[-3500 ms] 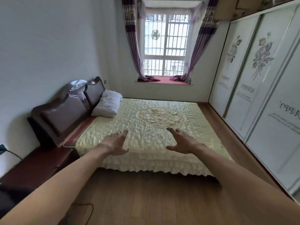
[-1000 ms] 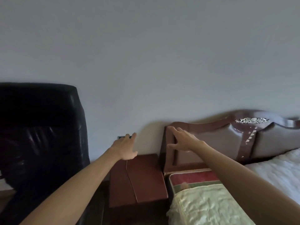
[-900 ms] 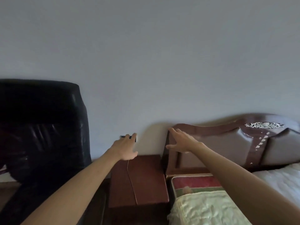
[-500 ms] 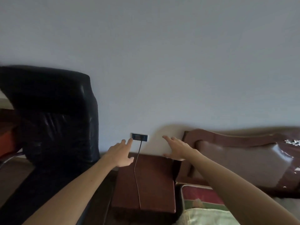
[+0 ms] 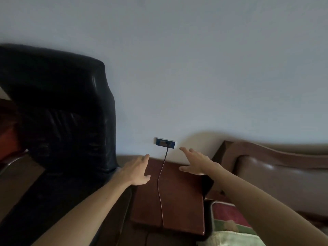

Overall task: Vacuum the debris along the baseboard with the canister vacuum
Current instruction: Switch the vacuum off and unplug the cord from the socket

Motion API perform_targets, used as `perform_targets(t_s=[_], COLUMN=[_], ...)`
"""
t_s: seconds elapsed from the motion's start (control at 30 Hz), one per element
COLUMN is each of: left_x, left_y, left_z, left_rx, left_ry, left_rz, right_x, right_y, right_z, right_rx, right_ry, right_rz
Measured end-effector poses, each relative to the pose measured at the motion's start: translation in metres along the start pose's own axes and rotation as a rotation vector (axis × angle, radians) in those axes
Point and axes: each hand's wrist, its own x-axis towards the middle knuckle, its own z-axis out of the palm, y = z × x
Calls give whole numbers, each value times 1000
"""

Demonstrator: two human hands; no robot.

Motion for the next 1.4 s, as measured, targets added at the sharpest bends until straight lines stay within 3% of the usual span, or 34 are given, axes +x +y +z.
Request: perform_targets(t_s=[0.5, 0.73, 0.9, 1.03, 1.2, 1.4], left_x=[116, 158, 166, 170, 174, 167], left_y=[-10, -6, -4, -2, 3, 9], left_z=[106, 164, 199, 218, 239, 257], left_rx=[-97, -255, -327, -443, -660, -936], left_ry=[-236, -337, -367, -265, -72, 24], left_rz=[-62, -128, -152, -138, -102, -193], right_x=[150, 216, 248, 267, 275, 280], right_y=[59, 82, 65, 49, 33, 24], right_z=[58, 102, 127, 139, 153, 167], right_rx=[98, 277, 590, 802, 909, 969], right_ry=[-171, -207, -63, 147, 400, 536], right_rz=[13, 53, 133, 274, 416, 444])
